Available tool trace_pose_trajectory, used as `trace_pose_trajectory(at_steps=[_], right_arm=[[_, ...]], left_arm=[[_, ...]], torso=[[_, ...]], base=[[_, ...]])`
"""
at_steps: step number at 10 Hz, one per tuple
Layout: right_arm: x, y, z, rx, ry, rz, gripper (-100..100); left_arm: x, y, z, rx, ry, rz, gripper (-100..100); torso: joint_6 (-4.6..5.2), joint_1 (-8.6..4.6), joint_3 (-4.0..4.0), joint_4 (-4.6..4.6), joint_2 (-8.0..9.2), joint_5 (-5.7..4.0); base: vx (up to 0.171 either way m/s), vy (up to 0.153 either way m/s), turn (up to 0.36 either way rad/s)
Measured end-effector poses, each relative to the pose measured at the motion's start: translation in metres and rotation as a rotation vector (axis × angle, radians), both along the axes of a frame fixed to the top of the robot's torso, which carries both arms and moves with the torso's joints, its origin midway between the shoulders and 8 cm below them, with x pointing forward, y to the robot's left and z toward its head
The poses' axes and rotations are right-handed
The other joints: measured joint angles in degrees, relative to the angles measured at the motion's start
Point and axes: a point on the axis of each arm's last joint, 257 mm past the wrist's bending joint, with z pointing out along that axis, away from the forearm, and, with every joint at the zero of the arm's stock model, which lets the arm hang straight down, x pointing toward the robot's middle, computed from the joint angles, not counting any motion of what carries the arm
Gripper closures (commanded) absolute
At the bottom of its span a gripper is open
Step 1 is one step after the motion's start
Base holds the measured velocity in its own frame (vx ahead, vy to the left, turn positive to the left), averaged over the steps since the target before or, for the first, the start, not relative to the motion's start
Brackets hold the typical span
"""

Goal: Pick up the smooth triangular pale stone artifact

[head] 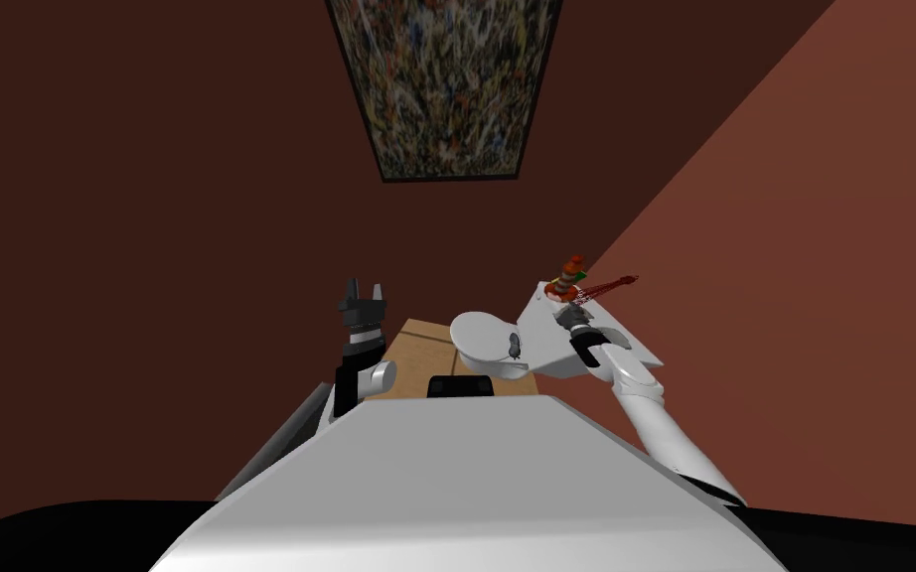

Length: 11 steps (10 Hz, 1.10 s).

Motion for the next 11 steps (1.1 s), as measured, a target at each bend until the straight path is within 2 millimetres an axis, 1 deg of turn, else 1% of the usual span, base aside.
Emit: trace_pose_trajectory(at_steps=[1, 3, 4, 5, 7, 8, 9, 10, 11], right_arm=[[0.004, 0.008, -0.006, 0.004, 0.006, 0.003, -100], [0.030, 0.019, -0.001, 0.025, -0.012, 0.004, -100], [0.035, 0.028, -0.004, 0.027, -0.009, 0.009, -100], [0.038, 0.034, -0.008, 0.029, -0.004, 0.012, -100], [0.061, 0.041, 0.001, 0.048, -0.028, 0.012, -100], [0.066, 0.046, 0.005, 0.046, -0.032, 0.019, -100], [0.067, 0.052, 0.003, 0.046, -0.025, 0.020, -100], [0.068, 0.057, -0.004, 0.047, -0.013, 0.019, -100], [0.078, 0.060, 0.000, 0.056, -0.019, 0.017, -100]], left_arm=[[0.000, 0.000, 0.000, 0.000, 0.000, 0.000, 0], [0.000, 0.000, 0.000, 0.000, 0.000, 0.000, 0], [0.000, 0.000, 0.000, 0.000, 0.000, 0.000, 0], [0.000, 0.000, 0.000, 0.000, 0.000, 0.000, 0], [0.000, 0.000, 0.000, 0.000, 0.000, 0.000, 0], [0.000, 0.000, 0.000, 0.000, 0.000, 0.000, 0], [0.000, 0.000, 0.000, 0.000, 0.000, 0.000, 0], [0.000, 0.000, 0.000, 0.000, 0.000, 0.000, 0], [0.000, 0.000, 0.000, 0.000, 0.000, 0.000, 0]], torso=[[0.01, 0.18, -0.09, -0.04, -0.15, 0.04], [0.00, -0.04, 0.02, 0.01, 0.05, 0.01], [0.02, 0.03, -0.01, -0.01, -0.02, 0.01], [0.02, 0.15, -0.08, -0.03, -0.13, 0.04], [-0.01, -0.04, 0.06, 0.04, 0.09, 0.03], [0.01, 0.03, -0.01, 0.01, -0.04, 0.04], [0.00, 0.14, -0.10, -0.02, -0.18, 0.06], [0.00, 0.21, -0.15, -0.05, -0.27, 0.07], [-0.02, 0.01, -0.08, -0.02, -0.13, 0.05]], base=[[-0.060, -0.048, 0.020], [-0.072, -0.064, 0.017], [-0.011, -0.015, -0.006], [-0.090, -0.060, 0.017], [-0.076, -0.061, 0.019], [0.001, -0.017, -0.002], [0.014, -0.001, -0.005], [-0.053, -0.068, 0.025], [-0.095, -0.088, 0.033]])
